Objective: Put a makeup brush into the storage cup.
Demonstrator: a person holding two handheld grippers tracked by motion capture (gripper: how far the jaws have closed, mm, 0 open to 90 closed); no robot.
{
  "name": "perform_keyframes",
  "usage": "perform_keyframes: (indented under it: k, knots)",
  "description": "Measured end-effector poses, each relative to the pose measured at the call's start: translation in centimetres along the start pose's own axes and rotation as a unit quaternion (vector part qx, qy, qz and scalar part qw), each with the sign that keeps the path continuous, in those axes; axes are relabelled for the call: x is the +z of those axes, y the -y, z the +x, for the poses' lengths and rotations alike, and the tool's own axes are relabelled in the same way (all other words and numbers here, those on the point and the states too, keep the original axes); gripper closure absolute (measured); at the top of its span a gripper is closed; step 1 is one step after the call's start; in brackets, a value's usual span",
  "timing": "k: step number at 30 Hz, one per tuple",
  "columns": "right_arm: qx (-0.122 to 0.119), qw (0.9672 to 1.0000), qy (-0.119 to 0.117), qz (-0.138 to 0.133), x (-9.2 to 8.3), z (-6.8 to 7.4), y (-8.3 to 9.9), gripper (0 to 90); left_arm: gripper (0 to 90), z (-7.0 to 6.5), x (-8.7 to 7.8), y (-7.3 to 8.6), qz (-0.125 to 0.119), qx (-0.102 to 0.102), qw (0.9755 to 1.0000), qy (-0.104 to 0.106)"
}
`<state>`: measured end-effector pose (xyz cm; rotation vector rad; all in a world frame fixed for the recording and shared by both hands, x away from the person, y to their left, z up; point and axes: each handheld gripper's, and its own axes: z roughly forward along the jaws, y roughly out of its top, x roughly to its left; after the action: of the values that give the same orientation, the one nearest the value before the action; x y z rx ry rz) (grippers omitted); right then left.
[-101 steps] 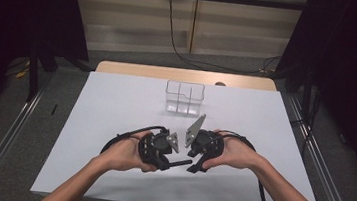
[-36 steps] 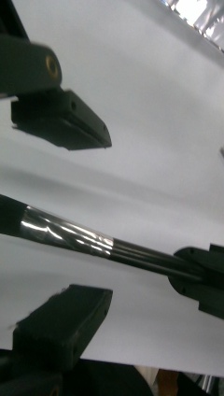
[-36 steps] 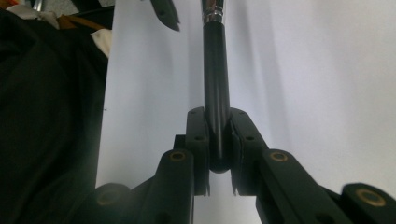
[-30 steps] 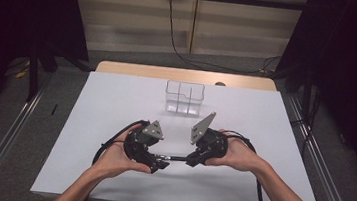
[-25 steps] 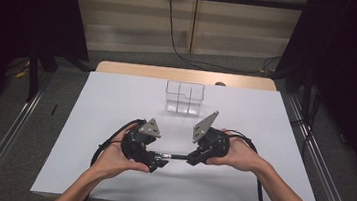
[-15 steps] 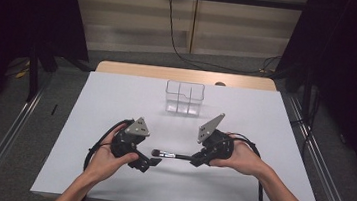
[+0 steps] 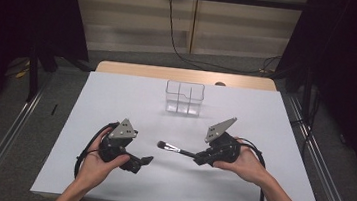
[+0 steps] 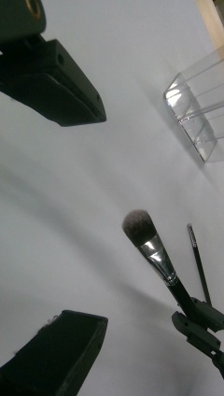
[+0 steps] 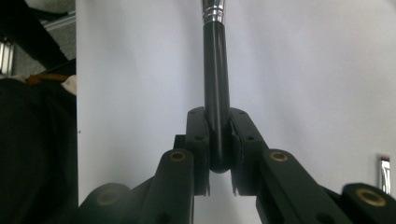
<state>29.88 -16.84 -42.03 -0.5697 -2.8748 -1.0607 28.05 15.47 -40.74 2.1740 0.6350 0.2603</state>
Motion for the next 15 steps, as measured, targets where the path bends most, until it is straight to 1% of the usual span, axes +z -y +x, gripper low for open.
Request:
perform_keyframes:
  k: [1,2,4,5,6,7,8,9,10,11,12,13,14,15]
  knots:
    - [0.003,1.0,0.0,-0.001,0.0,0.0,0.1,80.4,3.8,0.0,-0.1,0.0,-0.004,-0.005,1.0,-0.001]
    - [0.005,1.0,0.003,-0.007,0.1,0.1,0.2,80.4,3.8,0.1,-0.2,0.1,-0.006,-0.003,1.0,-0.003]
    - [0.008,0.9999,0.002,-0.011,0.1,0.1,0.4,80.4,3.8,0.1,-0.3,0.1,-0.009,-0.004,0.9999,-0.005]
    - [0.009,0.9998,0.007,-0.014,0.0,0.2,0.5,80.4,3.8,0.1,-0.4,0.2,-0.012,-0.006,0.9999,-0.006]
    - [0.016,0.9995,0.009,-0.028,-0.1,0.2,0.7,80.4,3.8,0.0,-0.5,0.2,-0.015,-0.007,0.9998,-0.009]
    - [0.016,0.9995,0.009,-0.028,-0.1,0.2,0.7,80.4,3.8,0.0,-0.5,0.2,-0.015,-0.007,0.9998,-0.009]
    - [0.02,0.9988,0.015,-0.042,-0.2,0.3,0.9,80.4,3.8,-0.1,-0.4,0.2,-0.017,-0.007,0.9998,-0.008]
    - [0.02,0.9988,0.015,-0.042,-0.2,0.3,0.9,80.4,3.8,-0.1,-0.4,0.2,-0.017,-0.007,0.9998,-0.008]
    - [0.024,0.9985,0.014,-0.048,-0.2,0.3,1.1,80.4,3.8,-0.2,-0.4,0.2,-0.019,-0.007,0.9998,-0.009]
    - [0.03,0.998,0.017,-0.052,-0.1,0.3,1.3,80.4,3.8,-0.3,-0.4,0.2,-0.019,-0.006,0.9998,-0.009]
    - [0.03,0.998,0.017,-0.052,-0.1,0.3,1.3,80.4,3.8,-0.3,-0.4,0.2,-0.02,-0.006,0.9997,-0.009]
    - [0.032,0.998,0.014,-0.054,-0.1,0.3,1.4,80.3,3.8,-0.3,-0.4,0.2,-0.022,-0.007,0.9997,-0.01]
    - [0.034,0.9972,0.015,-0.064,0.0,0.4,1.6,80.4,3.8,-0.2,-0.5,0.2,-0.023,-0.008,0.9997,-0.009]
    - [0.034,0.9972,0.015,-0.064,0.0,0.4,1.6,80.4,3.8,-0.2,-0.5,0.2,-0.023,-0.008,0.9997,-0.009]
